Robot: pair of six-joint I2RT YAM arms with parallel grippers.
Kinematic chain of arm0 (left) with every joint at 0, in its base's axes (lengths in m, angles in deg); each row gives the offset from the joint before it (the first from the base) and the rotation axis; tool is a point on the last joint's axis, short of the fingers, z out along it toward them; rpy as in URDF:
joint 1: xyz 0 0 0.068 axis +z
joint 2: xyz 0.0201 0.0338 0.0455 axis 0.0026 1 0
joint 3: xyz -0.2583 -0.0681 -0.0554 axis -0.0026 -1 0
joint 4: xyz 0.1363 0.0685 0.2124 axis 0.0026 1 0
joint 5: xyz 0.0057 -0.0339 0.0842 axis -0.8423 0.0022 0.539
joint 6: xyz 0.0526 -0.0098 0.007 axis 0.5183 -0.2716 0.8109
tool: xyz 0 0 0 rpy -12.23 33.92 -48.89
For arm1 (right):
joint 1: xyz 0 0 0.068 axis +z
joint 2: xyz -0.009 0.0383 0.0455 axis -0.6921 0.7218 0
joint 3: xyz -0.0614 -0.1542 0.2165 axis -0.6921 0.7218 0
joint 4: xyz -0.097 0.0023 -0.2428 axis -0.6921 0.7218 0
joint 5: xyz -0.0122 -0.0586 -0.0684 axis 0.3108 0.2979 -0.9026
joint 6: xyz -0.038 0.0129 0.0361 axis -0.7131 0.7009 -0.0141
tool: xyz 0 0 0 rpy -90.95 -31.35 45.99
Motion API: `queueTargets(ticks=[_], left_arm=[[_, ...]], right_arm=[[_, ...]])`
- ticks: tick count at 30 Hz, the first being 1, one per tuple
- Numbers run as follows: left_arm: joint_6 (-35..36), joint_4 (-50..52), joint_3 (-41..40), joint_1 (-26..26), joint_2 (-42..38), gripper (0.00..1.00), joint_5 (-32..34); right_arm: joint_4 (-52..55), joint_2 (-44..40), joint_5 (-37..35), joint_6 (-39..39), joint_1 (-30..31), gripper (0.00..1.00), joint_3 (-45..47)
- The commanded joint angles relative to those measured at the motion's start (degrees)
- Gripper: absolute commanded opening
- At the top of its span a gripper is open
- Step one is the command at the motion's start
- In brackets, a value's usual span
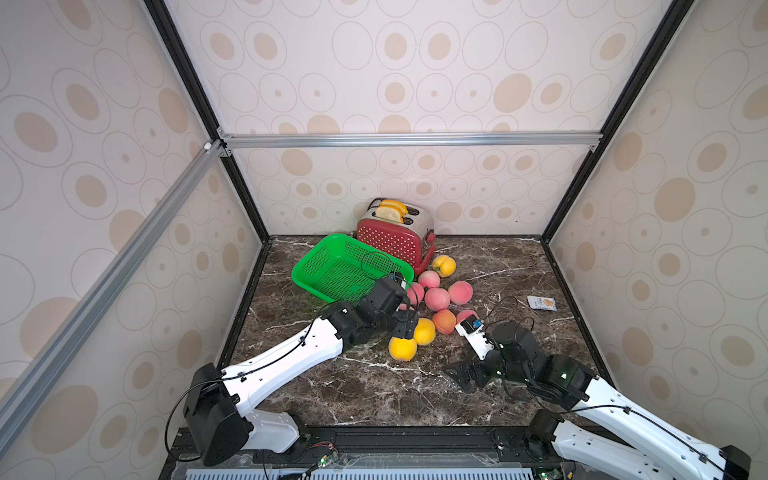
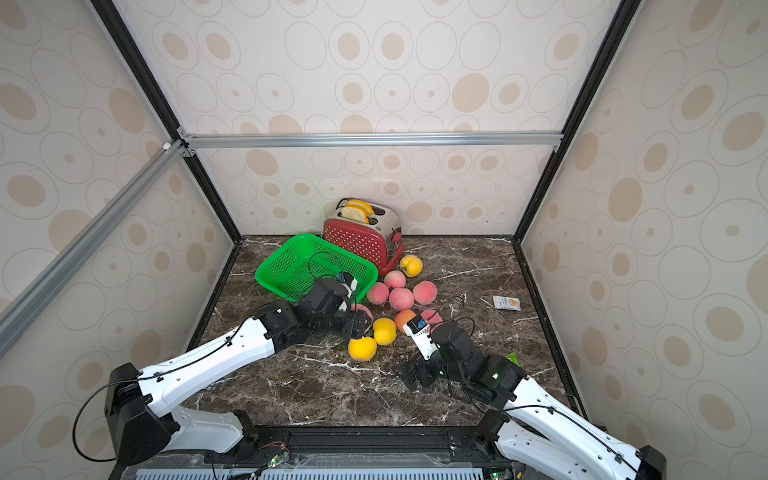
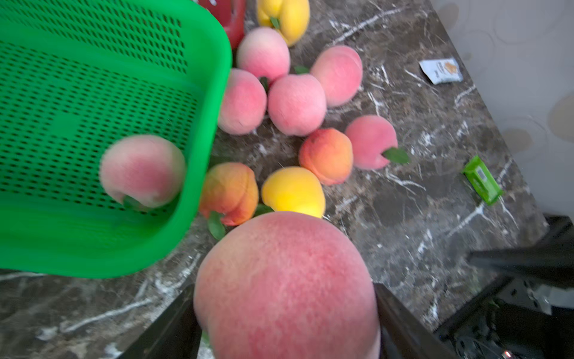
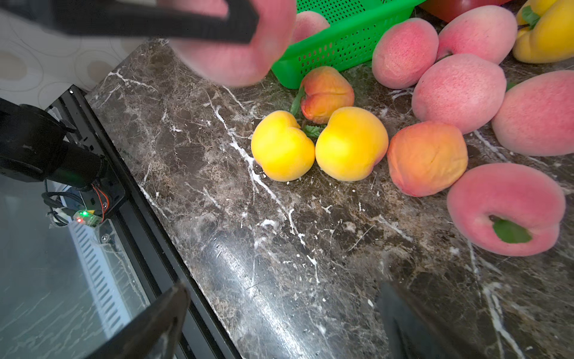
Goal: Put the peaches into the basket
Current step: Place the peach in the basket.
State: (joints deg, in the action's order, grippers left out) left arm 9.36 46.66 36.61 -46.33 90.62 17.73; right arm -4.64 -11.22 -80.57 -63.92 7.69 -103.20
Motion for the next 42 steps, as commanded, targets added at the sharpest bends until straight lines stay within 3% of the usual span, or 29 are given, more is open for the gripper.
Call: queueTargets(ticks=[1,11,23,34,42], left_arm=[[6.5,2.9,4.2,3.9,3.1,0.76,0.0],[10.9,2.9,12.1,16.0,12.0,0.76,-3.2],[10.7,2.6,14.6,24.6,18.7,0.76,-7.0],[11.5,2.6,16.6,29.3,28.1,0.78,-7.0],[10.9,1.4,16.4,29.6,29.6,0.81,-7.4]], right_arm=[[1.3,0.5,-0.8,-1.8,0.5,1.00,-2.4],[1.9,4.8,-0.5,-4.8,0.4,1.00,-7.9],[-1.6,13.7,1.1,-8.1,0.2,1.00,-16.3],[-2.0,16.8,2.6,-9.1,0.1,1.00,-18.1],[-1.7,14.9,2.3,-8.4,-0.2,1.00,-14.8]])
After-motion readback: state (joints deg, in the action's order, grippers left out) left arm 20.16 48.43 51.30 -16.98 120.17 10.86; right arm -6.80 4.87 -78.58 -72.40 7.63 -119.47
